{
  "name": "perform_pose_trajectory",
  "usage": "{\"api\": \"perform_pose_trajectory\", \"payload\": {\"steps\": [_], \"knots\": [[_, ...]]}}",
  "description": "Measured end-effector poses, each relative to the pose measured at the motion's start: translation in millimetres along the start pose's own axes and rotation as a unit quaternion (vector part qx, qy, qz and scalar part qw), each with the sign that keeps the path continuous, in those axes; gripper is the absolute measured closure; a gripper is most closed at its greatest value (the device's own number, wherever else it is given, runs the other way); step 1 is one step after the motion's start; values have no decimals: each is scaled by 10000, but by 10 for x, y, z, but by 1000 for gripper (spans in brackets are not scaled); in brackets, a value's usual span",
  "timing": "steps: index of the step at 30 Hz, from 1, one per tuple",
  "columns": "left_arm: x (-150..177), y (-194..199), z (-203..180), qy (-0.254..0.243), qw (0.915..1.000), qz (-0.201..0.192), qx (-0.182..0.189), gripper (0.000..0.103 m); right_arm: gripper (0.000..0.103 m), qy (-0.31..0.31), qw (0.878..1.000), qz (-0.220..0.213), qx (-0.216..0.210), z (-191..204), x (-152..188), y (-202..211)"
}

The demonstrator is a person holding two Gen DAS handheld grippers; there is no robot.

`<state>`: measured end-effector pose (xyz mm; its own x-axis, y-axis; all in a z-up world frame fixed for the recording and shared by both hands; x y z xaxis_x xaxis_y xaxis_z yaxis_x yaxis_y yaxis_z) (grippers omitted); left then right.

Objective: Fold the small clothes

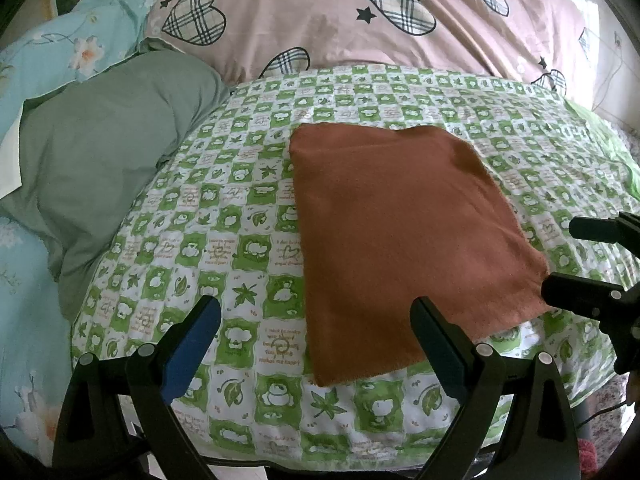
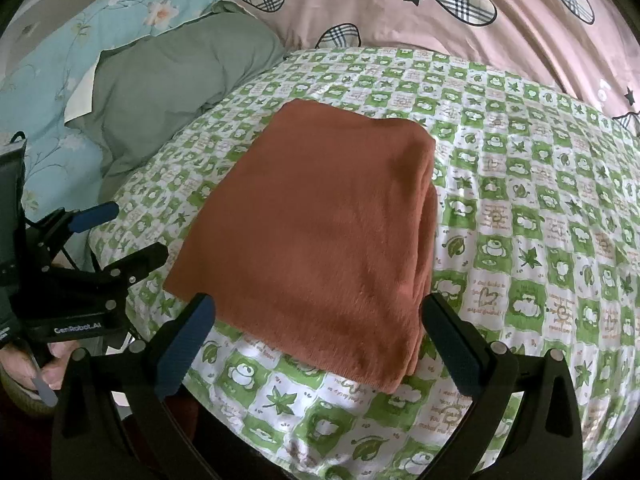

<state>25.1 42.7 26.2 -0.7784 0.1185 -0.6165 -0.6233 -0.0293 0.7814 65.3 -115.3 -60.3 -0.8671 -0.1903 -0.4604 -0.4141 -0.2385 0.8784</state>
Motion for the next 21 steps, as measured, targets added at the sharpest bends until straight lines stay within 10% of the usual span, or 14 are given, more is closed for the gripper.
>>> {"api": "perform_pose_trajectory", "payload": {"steps": [21], "knots": [[-255,-266,69,32,10000,-55,-56,7,0,-202,9997,21,-112,-284,-246,-232]]}}
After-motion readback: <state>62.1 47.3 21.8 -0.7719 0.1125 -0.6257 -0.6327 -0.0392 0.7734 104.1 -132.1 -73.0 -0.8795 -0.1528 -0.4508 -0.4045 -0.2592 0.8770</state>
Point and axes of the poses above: each gripper's, at about its wrist camera, not at the fingertips, and y roughly against the way its jaws point, z to its left, x to its underside, the point moved 1 cm from there along -y, roughly the way its jaws point, and after that the axes turned 5 degrees about y, right-handed, at the moved point
